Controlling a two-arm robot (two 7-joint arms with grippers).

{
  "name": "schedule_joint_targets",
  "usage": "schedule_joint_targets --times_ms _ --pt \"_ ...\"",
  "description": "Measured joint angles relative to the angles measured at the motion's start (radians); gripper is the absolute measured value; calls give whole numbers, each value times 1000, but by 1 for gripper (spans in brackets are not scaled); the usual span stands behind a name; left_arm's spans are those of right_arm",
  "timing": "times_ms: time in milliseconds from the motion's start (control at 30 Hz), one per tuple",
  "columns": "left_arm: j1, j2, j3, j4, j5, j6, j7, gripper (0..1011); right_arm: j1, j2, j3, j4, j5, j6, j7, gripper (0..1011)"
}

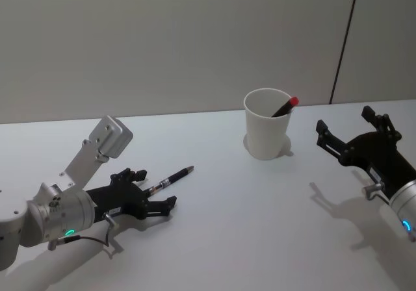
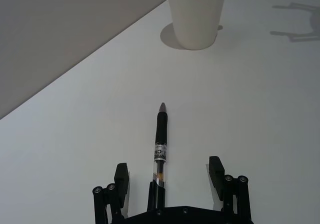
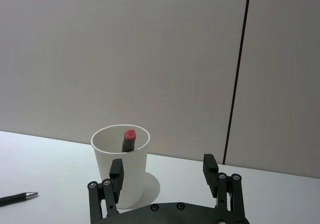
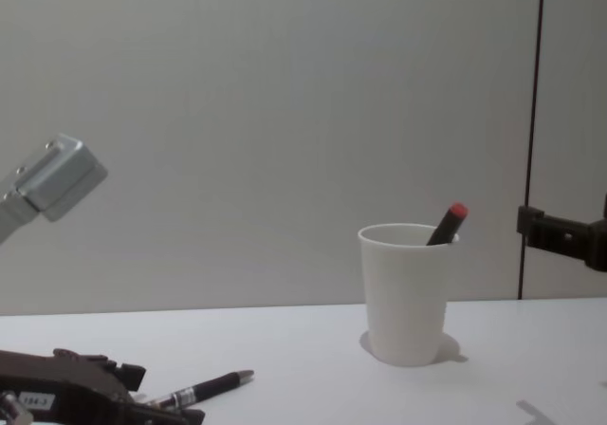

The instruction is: Place the pen into the pen holder.

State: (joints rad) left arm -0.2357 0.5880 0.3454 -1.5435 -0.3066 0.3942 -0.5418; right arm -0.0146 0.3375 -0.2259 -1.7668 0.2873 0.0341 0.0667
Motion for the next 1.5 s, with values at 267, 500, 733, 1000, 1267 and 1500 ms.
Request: schedule_joint_targets --times_ms 267,500,733,1000,1267,1500 --pt "-2 0 1 2 -2 4 -5 1001 0 0 0 0 0 0 0 1001" --pt "-4 -4 2 8 -8 5 5 1001 0 0 0 0 0 0 0 1002" --pt "-10 -10 3 18 -17 10 16 1001 0 0 0 0 0 0 0 1001" --pt "-16 -16 3 29 -36 22 15 1001 0 0 0 0 0 0 0 1001" --pt "-21 -18 2 36 -54 32 1 1001 0 0 0 0 0 0 0 1002" --pt "-23 -18 2 39 -64 37 -7 1001 0 0 0 0 0 0 0 1001"
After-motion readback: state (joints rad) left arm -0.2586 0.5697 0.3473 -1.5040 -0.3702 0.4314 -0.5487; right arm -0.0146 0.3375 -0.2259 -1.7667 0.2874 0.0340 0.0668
